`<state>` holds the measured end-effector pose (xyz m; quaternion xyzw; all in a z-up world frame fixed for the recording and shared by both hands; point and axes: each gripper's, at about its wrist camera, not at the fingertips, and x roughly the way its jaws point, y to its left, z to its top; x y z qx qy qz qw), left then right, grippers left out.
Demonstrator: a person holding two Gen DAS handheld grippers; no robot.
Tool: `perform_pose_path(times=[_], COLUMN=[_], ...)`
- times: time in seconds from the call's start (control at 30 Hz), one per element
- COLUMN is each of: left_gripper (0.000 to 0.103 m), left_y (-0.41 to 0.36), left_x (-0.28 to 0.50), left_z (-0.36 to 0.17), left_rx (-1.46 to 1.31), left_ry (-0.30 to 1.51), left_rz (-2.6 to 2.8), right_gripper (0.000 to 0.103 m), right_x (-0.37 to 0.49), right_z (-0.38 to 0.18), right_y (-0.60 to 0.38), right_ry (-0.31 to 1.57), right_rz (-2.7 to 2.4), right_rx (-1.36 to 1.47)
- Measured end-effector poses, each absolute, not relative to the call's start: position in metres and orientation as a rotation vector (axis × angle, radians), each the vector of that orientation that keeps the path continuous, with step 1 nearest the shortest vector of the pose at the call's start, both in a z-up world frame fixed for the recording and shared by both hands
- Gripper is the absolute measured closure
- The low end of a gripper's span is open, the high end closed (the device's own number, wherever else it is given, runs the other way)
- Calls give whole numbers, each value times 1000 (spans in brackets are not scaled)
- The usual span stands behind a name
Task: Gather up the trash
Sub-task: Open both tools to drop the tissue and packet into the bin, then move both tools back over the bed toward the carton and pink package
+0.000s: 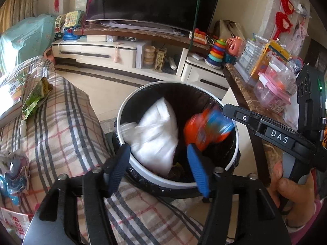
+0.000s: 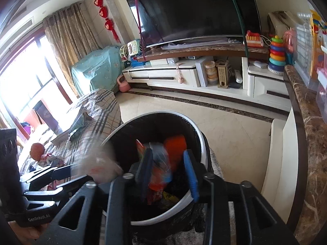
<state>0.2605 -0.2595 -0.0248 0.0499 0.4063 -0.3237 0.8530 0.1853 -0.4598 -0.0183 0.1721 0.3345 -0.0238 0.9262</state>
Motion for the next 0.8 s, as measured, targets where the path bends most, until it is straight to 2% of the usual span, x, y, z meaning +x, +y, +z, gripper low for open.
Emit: perform_pose_path(times=[0.13,0.2,0.33,0.37,0.8], left_gripper=[36,35,32,31,27], left_y=[-250,-243,-226,-221,-138], left_x=[255,251,237,232,180], left_z=[-23,-23,-25,-26,-27], left_rx=[85,68,34,26,-52], left_ry=[847,846,844,845,818], left_rz=[-666,-662,-645,-638,-526], right_gripper=[56,48,11,7,4], right_x=[179,175,165,163,137], right_z=[-14,-11,-7,-6,-9], right_y=[-460,-458,-449,-447,-400], right_ry=[666,655,634,629,641], right_rz=[-51,-47,-45,-45,18], right_rx=[369,376,382,386,426])
